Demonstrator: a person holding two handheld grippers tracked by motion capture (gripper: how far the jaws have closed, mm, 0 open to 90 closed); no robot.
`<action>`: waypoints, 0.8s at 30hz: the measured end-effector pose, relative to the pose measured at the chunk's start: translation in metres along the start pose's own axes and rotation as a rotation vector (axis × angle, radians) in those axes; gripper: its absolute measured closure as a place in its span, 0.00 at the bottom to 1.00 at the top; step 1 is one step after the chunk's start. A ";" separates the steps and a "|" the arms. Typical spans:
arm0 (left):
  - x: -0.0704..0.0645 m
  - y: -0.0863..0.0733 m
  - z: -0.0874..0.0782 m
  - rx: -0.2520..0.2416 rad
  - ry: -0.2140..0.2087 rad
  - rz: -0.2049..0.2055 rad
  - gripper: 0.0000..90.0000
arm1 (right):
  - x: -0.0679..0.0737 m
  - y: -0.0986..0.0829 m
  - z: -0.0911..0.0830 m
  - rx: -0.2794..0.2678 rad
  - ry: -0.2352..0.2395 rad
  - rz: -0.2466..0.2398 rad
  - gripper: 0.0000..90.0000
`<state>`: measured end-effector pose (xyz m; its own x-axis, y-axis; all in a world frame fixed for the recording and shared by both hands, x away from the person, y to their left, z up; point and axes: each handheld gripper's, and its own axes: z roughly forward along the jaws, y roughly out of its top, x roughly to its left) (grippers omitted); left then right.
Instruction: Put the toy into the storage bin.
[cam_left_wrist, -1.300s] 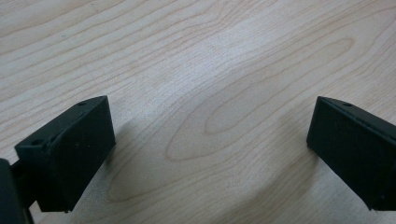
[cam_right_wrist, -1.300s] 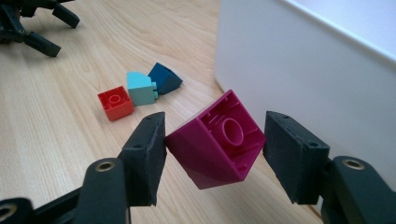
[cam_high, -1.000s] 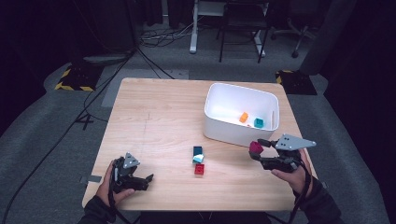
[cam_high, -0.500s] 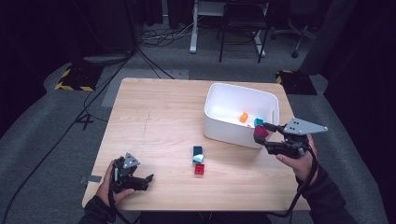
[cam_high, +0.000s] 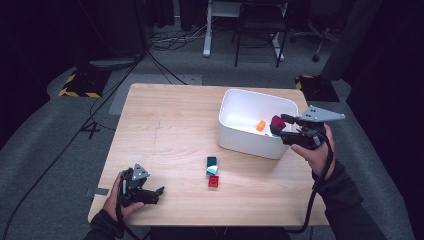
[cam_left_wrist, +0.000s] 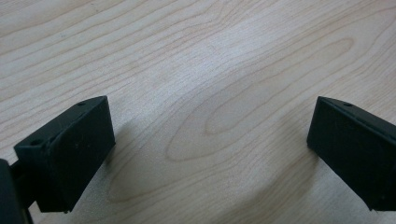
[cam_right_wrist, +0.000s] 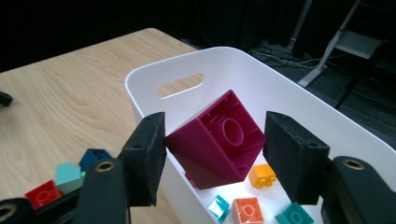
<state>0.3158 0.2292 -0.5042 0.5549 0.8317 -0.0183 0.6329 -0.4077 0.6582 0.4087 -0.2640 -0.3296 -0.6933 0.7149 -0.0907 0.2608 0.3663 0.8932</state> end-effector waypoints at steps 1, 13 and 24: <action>0.000 0.000 0.000 0.000 -0.001 0.000 0.01 | -0.002 0.000 0.002 0.010 -0.008 0.002 0.45; 0.000 0.000 0.000 0.000 -0.001 -0.001 0.01 | -0.021 0.003 0.024 0.048 -0.031 0.053 0.45; 0.000 0.000 0.000 0.000 -0.001 -0.001 0.01 | -0.028 0.007 0.038 0.086 -0.055 0.052 0.45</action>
<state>0.3159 0.2291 -0.5044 0.5548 0.8317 -0.0200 0.6333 -0.4066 0.6585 0.4550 -0.2587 -0.3375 -0.6402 0.7649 -0.0713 0.3535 0.3757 0.8567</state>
